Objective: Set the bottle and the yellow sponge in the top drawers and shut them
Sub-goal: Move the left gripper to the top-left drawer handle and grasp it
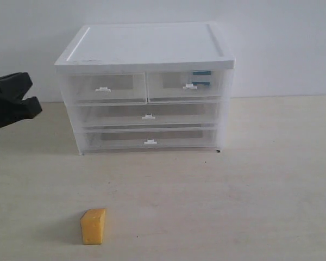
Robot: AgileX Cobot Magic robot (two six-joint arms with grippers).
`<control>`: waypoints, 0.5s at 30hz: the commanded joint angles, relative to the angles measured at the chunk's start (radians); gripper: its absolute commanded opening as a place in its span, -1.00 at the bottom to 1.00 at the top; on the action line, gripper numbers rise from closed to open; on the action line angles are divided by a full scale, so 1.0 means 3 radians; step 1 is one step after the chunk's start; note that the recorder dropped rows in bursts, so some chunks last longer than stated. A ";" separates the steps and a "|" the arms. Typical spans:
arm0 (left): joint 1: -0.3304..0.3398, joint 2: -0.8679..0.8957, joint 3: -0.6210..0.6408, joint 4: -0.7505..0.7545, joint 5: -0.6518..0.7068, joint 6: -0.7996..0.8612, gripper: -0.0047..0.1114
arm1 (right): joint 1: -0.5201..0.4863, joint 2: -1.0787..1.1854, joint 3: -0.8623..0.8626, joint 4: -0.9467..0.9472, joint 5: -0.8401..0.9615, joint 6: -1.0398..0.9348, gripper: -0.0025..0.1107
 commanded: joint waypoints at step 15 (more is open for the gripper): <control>-0.0801 0.1598 -0.0688 -0.1130 -0.0819 0.0663 -0.85 | -0.0011 -0.0017 0.0013 -0.0001 -0.0032 -0.0003 -0.96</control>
